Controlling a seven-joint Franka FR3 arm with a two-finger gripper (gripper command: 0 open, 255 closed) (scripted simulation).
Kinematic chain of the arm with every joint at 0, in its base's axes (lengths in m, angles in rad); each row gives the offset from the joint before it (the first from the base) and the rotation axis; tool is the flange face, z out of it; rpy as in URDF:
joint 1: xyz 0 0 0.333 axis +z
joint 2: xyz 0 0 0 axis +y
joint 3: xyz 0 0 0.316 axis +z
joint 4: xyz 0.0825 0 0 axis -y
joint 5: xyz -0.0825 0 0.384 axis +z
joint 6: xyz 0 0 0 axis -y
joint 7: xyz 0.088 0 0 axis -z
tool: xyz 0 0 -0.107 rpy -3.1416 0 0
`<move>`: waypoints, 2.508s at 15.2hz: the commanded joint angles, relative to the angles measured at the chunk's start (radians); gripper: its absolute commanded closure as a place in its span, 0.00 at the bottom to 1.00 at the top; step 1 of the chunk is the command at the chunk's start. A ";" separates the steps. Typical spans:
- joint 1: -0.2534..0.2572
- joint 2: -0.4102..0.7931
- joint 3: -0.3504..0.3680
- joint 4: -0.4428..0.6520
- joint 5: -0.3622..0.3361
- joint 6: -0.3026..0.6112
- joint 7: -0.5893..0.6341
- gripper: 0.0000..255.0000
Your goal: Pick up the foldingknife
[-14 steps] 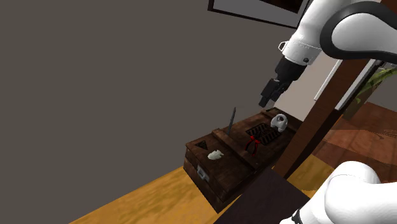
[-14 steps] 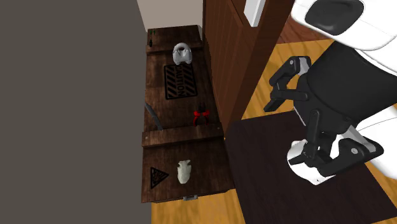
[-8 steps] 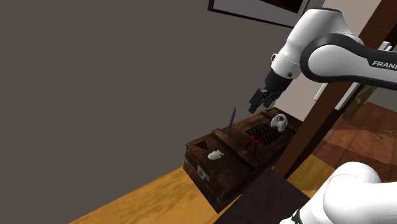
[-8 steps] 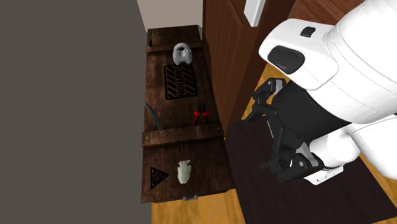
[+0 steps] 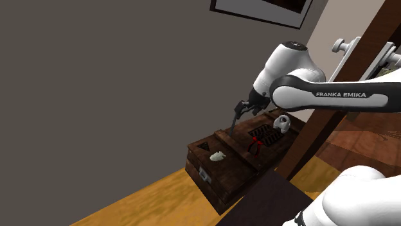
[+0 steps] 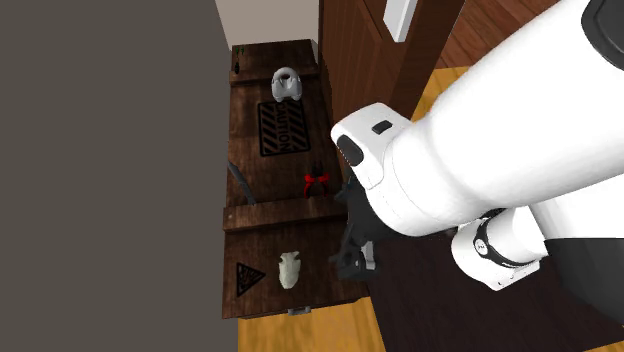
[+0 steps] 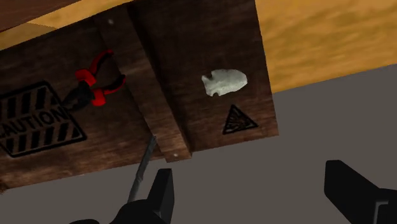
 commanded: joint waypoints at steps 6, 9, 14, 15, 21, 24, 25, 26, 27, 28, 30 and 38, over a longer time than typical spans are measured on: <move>-0.182 0.210 0.110 -0.032 -0.165 0.318 0.268 0.00; -0.303 0.319 0.185 -0.009 -0.301 0.426 0.437 0.00; -0.533 0.517 0.326 0.088 -0.679 0.517 0.839 0.00; -0.565 0.560 0.342 0.116 -0.770 0.516 0.932 0.00; -0.597 0.804 0.313 0.299 -1.201 0.432 1.380 0.00; -0.582 0.907 0.275 0.388 -1.329 0.381 1.529 0.00; -0.577 0.940 0.263 0.418 -1.362 0.365 1.571 0.00; -0.572 0.971 0.250 0.447 -1.393 0.349 1.610 0.00; -0.567 1.002 0.238 0.476 -1.420 0.334 1.646 0.00; -0.565 1.022 0.231 0.496 -1.436 0.325 1.669 0.00; -0.559 1.044 0.225 0.502 -1.465 0.323 1.697 0.00; -0.543 1.110 0.208 0.523 -1.543 0.314 1.773 1.00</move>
